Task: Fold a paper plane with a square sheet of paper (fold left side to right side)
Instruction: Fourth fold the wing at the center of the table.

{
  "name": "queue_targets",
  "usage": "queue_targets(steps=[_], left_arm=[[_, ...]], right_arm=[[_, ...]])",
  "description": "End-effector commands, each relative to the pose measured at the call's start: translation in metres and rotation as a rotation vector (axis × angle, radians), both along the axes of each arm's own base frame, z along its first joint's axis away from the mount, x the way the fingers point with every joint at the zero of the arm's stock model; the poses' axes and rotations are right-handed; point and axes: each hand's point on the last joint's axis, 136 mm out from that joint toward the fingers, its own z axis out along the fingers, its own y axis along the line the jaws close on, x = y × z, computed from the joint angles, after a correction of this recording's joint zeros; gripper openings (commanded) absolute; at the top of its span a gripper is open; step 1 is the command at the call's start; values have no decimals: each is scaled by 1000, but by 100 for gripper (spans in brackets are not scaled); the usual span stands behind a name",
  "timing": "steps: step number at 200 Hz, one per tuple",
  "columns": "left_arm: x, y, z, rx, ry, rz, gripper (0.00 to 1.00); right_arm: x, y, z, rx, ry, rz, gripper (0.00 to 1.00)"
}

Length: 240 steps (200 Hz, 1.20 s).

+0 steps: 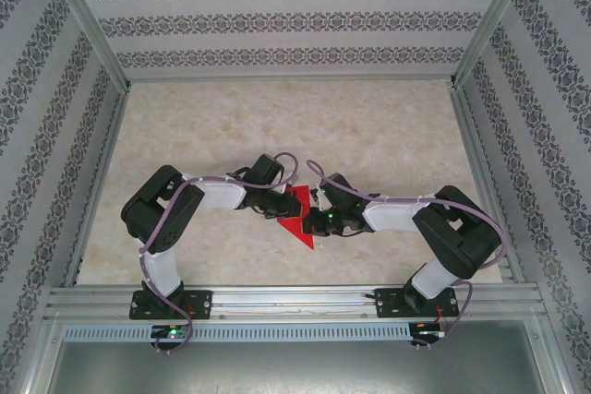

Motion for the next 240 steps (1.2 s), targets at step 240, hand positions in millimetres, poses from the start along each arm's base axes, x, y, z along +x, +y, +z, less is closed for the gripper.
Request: queue_targets(steps=[240], left_arm=[[96, 67, -18, 123, -103, 125, 0]], right_arm=[[-53, -62, -63, -324, 190, 10, 0]])
